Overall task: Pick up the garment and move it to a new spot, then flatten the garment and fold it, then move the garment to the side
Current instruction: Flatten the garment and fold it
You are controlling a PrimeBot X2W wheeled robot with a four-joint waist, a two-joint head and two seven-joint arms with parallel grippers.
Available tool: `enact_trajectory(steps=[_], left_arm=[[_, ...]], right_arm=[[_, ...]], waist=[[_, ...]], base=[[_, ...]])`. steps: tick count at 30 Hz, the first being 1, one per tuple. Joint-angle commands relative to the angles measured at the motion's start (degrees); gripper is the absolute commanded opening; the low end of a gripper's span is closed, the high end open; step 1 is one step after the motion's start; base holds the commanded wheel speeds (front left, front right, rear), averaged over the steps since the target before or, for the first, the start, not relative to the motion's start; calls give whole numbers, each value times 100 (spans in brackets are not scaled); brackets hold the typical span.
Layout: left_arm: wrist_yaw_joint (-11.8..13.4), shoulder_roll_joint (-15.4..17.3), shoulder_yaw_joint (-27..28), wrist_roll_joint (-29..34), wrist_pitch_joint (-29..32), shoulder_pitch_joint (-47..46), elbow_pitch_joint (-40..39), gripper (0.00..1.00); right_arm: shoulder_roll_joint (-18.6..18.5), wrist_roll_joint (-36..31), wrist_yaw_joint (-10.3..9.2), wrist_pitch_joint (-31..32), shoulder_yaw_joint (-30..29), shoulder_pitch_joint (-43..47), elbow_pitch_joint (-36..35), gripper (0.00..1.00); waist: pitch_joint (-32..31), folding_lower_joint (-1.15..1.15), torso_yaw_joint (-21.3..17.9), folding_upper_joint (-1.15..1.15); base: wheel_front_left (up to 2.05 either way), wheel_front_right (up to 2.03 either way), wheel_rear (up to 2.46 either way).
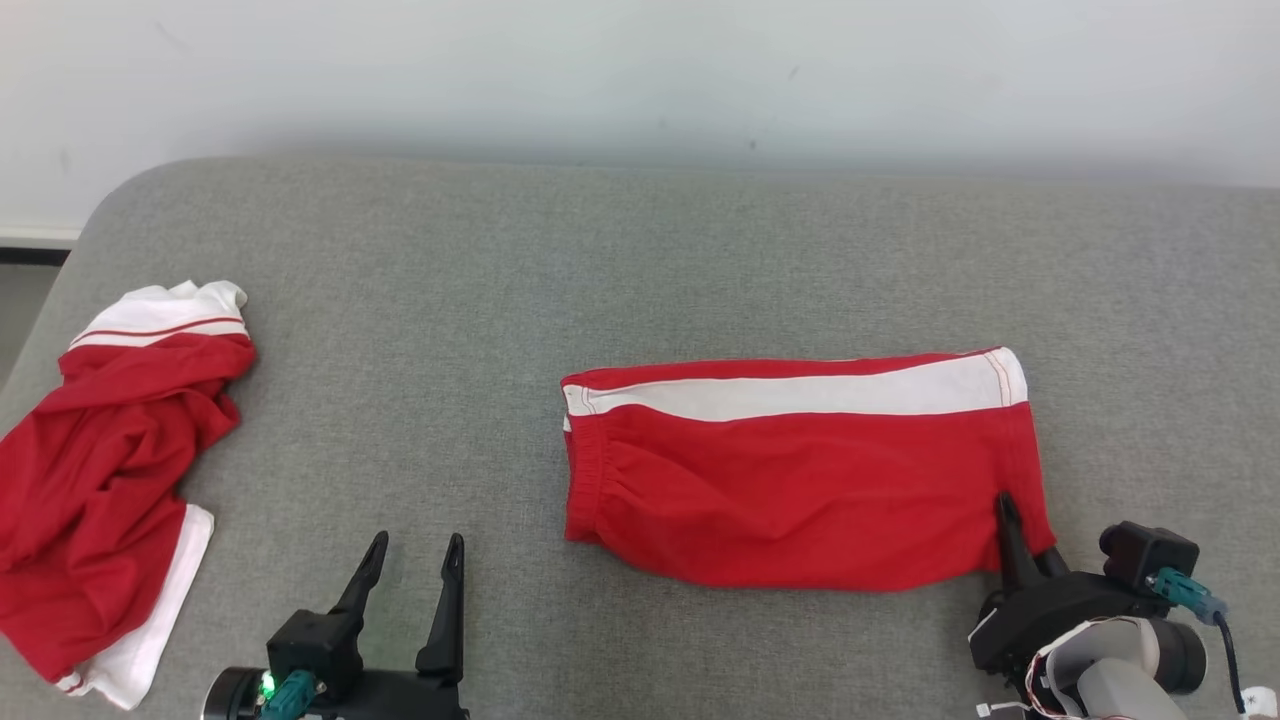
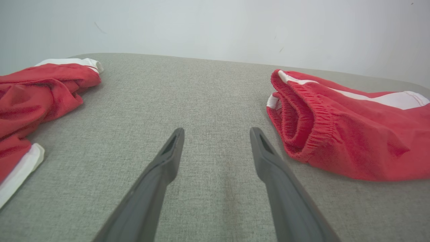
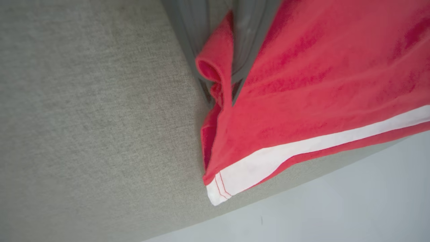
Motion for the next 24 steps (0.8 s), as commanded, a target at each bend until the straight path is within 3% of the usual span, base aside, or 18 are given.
enact_trajectory(steps=[1, 11, 16, 24], left_arm=[[10, -4, 26, 24, -17, 97, -30, 100], [10, -4, 22, -52, -17, 188, -13, 100], [10, -4, 19, -94, -17, 207, 19, 100], [10, -4, -50, -119, -17, 267, 52, 100]], right_arm=[[-35, -229, -10, -3, 27, 66, -140, 0], [211, -976, -10, -3, 285, -18, -1307, 0], [358, -933, -10, -3, 968, -119, -1668, 0], [527, -706, -10, -3, 2018, -386, -1498, 0]], waist=[[-55, 0, -65, 0], [-92, 0, -2, 0], [-152, 0, 111, 0], [-208, 0, 395, 0]], base=[[0, 0, 0], [0, 0, 0], [0, 0, 0], [0, 0, 0]])
